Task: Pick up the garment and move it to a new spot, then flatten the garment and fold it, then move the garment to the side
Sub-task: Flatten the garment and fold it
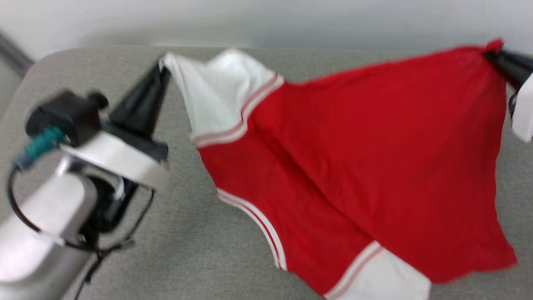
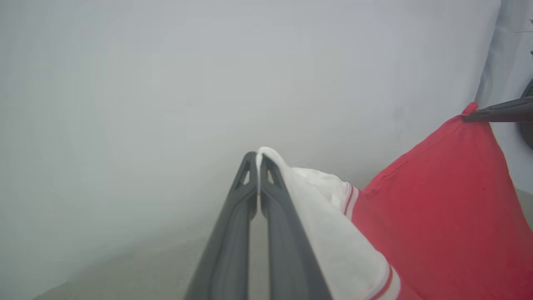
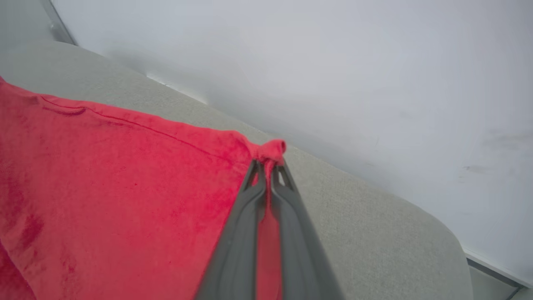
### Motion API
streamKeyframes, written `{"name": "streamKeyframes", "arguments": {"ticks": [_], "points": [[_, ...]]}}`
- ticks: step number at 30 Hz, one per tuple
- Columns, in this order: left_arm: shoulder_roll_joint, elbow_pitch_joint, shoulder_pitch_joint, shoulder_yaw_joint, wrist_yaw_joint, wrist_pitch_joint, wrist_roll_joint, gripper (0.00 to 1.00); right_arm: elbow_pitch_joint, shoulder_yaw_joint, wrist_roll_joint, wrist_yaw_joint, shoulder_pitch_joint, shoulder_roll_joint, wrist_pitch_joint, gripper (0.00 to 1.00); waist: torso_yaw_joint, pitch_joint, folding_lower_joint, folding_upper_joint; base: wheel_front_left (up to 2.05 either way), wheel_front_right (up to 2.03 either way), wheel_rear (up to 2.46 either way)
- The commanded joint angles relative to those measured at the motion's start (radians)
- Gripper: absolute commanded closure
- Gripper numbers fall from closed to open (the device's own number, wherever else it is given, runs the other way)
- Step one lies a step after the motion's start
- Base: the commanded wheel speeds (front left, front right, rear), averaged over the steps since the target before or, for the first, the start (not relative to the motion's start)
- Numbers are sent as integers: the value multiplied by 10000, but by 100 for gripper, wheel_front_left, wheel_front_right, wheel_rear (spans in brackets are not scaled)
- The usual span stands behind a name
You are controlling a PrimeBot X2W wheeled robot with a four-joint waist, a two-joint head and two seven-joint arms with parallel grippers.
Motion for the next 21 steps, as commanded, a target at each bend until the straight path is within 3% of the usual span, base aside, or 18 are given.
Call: {"name": "streamKeyframes", "arguments": {"ticks": [1,11,19,20,21], "points": [[58,55,-585,130,-92,135,104,100,-99,-157,-185,-5,-328,171,-88,100,-171,222,1,0,0,0,0],[-359,1111,-5053,574,-1102,1164,306,100,78,-1376,-1903,-5,-3018,1237,-544,100,-515,1547,1,0,0,0,0],[-911,2722,-8489,735,-1875,1526,579,100,1127,-1590,-3123,-7,-5816,1980,-796,100,-567,2442,1,0,0,0,0],[-1088,3429,-9872,788,-2132,1607,682,100,1684,-1505,-3564,-7,-6942,2279,-992,100,-601,2726,1,0,0,0,0],[-1148,3678,-10282,786,-2224,1628,711,100,1872,-1472,-3649,-7,-7307,2340,-1087,100,-597,2819,1,0,0,0,0]]}}
